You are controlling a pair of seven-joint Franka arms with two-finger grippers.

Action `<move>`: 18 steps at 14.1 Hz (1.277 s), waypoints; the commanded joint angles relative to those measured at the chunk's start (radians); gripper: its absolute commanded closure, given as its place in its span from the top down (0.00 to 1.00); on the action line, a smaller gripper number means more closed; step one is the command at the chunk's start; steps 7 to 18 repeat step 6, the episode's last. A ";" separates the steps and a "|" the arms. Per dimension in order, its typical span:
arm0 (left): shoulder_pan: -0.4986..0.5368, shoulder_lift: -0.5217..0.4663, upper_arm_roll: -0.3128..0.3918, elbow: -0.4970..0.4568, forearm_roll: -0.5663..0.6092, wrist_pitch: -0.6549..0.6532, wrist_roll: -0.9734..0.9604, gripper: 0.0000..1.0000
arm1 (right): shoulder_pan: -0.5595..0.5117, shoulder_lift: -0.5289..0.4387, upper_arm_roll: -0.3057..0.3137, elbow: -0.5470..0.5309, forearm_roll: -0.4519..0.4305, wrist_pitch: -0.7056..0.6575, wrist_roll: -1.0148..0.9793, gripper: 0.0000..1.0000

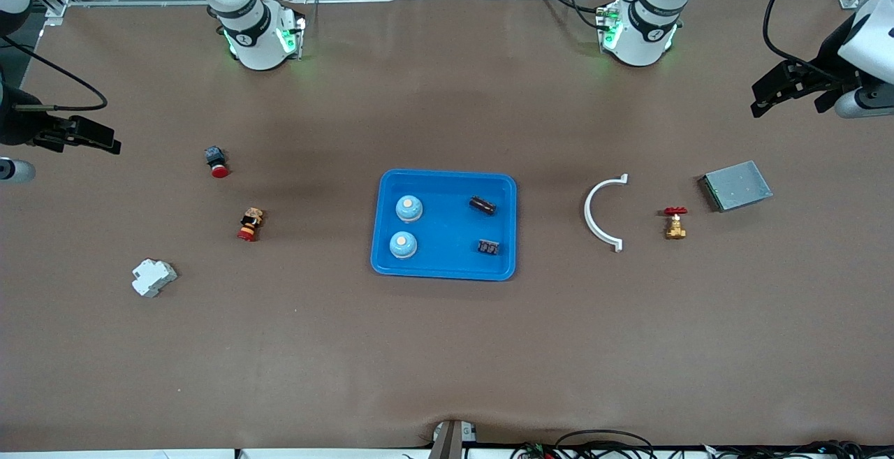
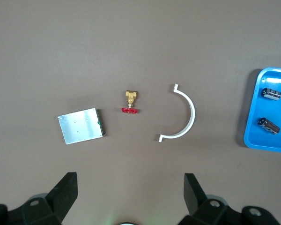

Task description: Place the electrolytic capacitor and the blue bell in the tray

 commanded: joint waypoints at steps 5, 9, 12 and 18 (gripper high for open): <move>0.002 0.011 -0.003 0.051 -0.001 -0.038 -0.011 1.00 | -0.010 -0.092 0.009 -0.120 -0.008 0.086 -0.013 1.00; 0.002 0.012 -0.004 0.056 0.006 -0.048 -0.011 1.00 | -0.010 -0.092 0.010 -0.117 -0.008 0.080 -0.011 1.00; 0.002 0.012 -0.004 0.056 0.006 -0.048 -0.011 1.00 | -0.010 -0.092 0.010 -0.117 -0.008 0.080 -0.011 1.00; 0.002 0.012 -0.004 0.056 0.006 -0.048 -0.011 1.00 | -0.010 -0.092 0.010 -0.117 -0.008 0.080 -0.011 1.00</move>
